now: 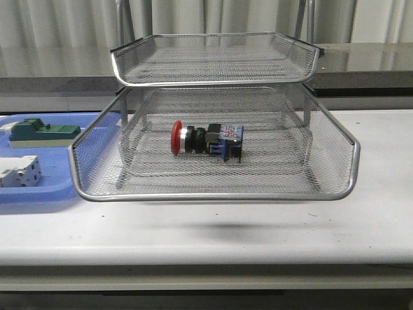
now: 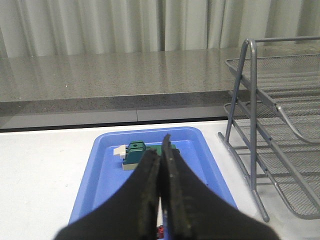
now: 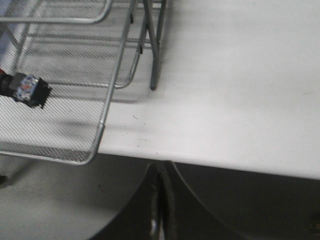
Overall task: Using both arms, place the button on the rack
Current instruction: 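Bring the right gripper to the front edge of the pulled-out tier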
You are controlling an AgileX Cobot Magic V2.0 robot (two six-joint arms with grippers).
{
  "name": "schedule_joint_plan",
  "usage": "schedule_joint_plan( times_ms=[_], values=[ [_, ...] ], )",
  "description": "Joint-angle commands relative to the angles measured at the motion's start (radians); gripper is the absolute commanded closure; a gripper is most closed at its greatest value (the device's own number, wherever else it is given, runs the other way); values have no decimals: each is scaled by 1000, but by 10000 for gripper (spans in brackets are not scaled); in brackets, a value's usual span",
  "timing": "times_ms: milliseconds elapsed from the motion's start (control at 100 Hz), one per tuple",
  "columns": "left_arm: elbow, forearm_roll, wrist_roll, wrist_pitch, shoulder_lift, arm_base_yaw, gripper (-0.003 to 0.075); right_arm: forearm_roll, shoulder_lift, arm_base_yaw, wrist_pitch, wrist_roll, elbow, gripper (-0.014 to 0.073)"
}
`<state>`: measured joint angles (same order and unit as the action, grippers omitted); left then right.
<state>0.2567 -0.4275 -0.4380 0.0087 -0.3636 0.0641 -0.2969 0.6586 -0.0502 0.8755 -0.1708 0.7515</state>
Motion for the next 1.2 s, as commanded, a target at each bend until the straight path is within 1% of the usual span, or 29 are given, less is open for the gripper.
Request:
schedule_joint_plan(
  times_ms=[0,160,300,440,610,750,890,1050,1130,1190],
  values=[
    [28,-8,8,-74,-7,-2,740,-94,44,6,-86,-76,36,664],
    [28,-8,8,-74,-7,-2,740,-197,149,53,-92,-262,36,663],
    [28,-8,8,-74,-7,-2,740,-253,255,134,-114,-391,36,663],
    [28,-8,8,-74,-7,-2,740,-261,350,250,-157,-493,36,663],
    [28,-8,8,-74,-7,-2,740,-261,436,415,-181,-604,36,663],
    [28,-8,8,-74,-7,-2,740,-261,501,538,-209,-654,36,663],
    [28,-8,8,-74,-7,-2,740,-259,581,639,-280,-689,36,663],
    [28,-8,8,-74,-7,-2,740,-259,687,736,-420,-693,36,662],
    [28,-8,8,-74,-7,-2,740,-259,743,767,-504,-693,36,661],
    [28,-8,8,-74,-7,-2,740,-259,778,780,-540,-693,38,661]
  ],
)
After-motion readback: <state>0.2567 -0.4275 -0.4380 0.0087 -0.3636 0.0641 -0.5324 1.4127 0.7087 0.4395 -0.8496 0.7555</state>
